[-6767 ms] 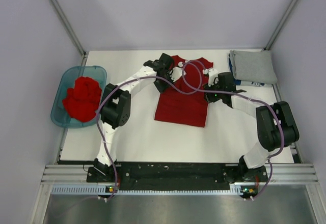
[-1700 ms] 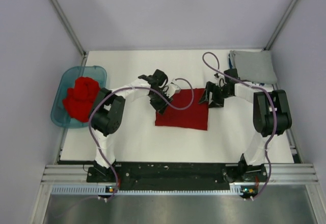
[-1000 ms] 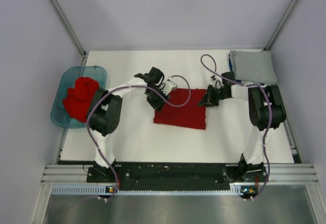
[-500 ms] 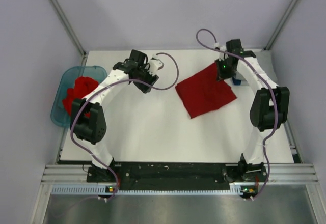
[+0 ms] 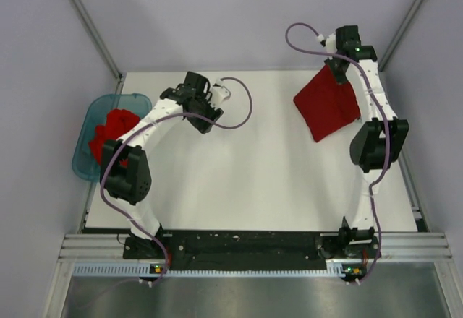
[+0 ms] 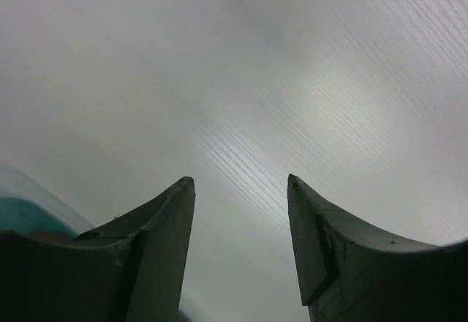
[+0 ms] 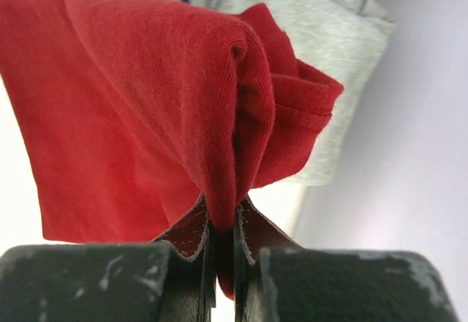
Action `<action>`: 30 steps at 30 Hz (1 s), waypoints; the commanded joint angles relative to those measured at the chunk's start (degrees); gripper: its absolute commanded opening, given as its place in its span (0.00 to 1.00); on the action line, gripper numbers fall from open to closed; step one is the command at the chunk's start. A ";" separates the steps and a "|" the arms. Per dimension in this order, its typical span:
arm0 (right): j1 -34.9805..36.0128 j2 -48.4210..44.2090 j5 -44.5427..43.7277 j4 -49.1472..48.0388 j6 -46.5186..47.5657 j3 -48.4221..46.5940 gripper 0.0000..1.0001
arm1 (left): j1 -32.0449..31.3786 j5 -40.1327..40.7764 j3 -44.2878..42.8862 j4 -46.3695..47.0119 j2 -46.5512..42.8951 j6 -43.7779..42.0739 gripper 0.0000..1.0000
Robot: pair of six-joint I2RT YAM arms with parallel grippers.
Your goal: Fold and stack the t-shirts
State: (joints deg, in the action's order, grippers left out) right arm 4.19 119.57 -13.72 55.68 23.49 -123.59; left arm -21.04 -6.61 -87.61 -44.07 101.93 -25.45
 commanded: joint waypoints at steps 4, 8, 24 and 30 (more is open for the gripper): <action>-2.95 2.42 -6.76 0.13 4.64 -11.31 0.00 | 0.21 0.99 -2.12 -0.57 1.60 0.23 0.59; -3.22 1.90 -6.85 -0.31 4.02 -13.60 0.00 | 0.30 0.72 -2.30 -0.66 2.31 0.40 0.59; -3.66 -4.43 -5.62 -1.10 5.26 -17.74 0.00 | 0.21 0.11 -2.56 -1.01 3.63 0.49 0.59; -3.75 -4.96 -5.97 -1.36 5.34 -17.65 0.00 | 0.21 -0.07 -2.65 -1.10 3.80 0.75 0.59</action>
State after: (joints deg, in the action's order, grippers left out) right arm 0.95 119.52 -18.98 57.54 28.80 -137.71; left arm -21.04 -6.15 -88.09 -45.10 105.67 -25.39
